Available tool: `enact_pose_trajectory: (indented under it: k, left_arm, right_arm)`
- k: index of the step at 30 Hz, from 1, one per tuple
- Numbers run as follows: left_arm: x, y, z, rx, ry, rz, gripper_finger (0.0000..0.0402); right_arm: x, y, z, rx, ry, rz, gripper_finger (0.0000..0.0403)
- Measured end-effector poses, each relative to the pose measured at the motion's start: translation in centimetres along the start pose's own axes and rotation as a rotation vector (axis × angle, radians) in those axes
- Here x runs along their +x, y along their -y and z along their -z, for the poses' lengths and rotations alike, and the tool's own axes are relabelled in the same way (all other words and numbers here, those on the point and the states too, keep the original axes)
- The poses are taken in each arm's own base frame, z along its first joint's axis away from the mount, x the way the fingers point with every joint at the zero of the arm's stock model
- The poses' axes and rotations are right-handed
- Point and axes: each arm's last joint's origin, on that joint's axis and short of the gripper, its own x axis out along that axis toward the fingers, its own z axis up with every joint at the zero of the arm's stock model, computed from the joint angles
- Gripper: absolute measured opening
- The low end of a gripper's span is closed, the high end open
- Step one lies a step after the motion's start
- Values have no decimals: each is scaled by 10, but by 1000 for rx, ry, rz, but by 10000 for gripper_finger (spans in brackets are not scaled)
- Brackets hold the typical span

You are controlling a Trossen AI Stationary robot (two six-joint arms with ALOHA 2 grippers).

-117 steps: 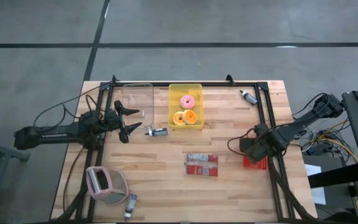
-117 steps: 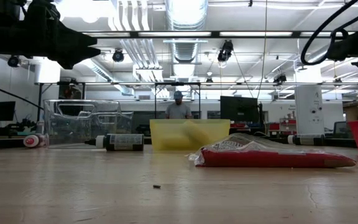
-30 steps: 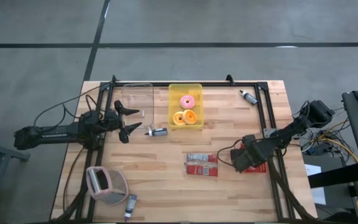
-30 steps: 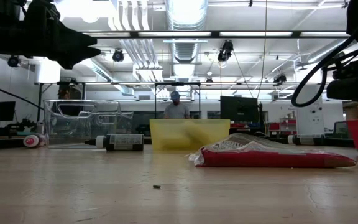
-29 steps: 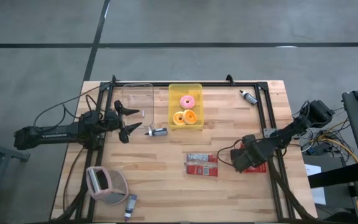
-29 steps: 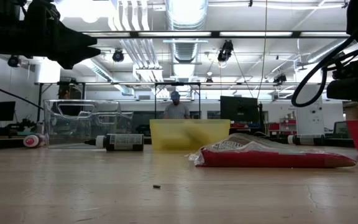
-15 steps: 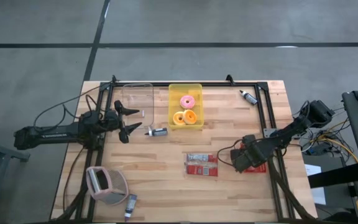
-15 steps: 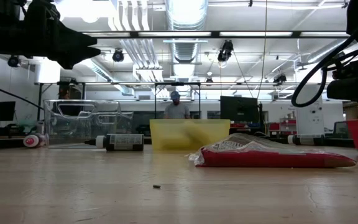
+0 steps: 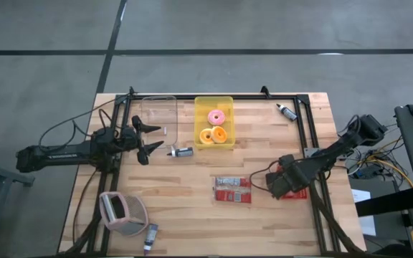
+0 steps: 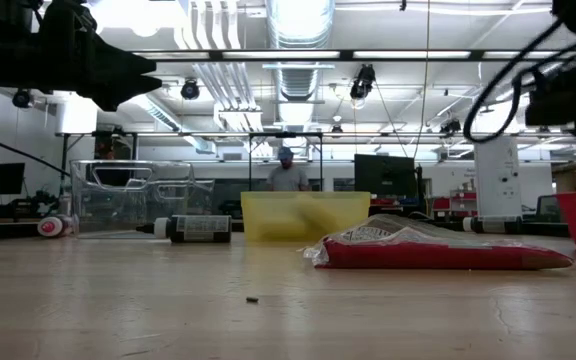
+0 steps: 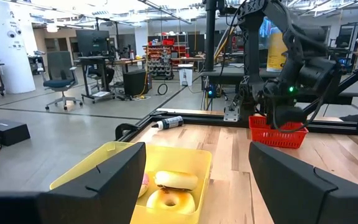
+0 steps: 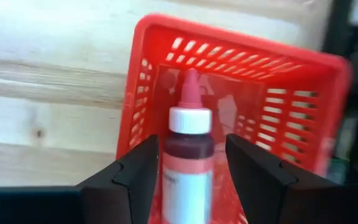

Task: Pick & Place Food Item
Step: Put the left black food coloring bottle into the red bin

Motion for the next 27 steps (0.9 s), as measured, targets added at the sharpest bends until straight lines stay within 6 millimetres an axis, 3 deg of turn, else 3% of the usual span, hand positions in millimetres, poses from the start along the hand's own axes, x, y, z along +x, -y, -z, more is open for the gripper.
enact_pose_trajectory:
  k: [6, 11, 15, 20, 24, 27]
  left_arm:
    - [0, 0, 0, 0, 0, 0, 290]
    - [0, 0, 0, 0, 0, 0, 290]
    - [0, 0, 0, 0, 0, 0, 290]
    - [0, 0, 0, 0, 0, 0, 290]
    - [0, 0, 0, 0, 0, 0, 290]
    - [0, 0, 0, 0, 0, 0, 291]
  right_arm:
    - [-37, 0, -6, -11, 33, -19, 183]
    - [-69, -4, -13, -129, 143, -91, 183]
    - [-91, -8, -21, -255, 383, -189, 183]
    - [-108, -19, -29, -350, 840, -314, 183]
    - [-108, -34, -27, -457, 1099, -326, 183]
    - [-101, -47, -24, -499, 1191, -310, 182]
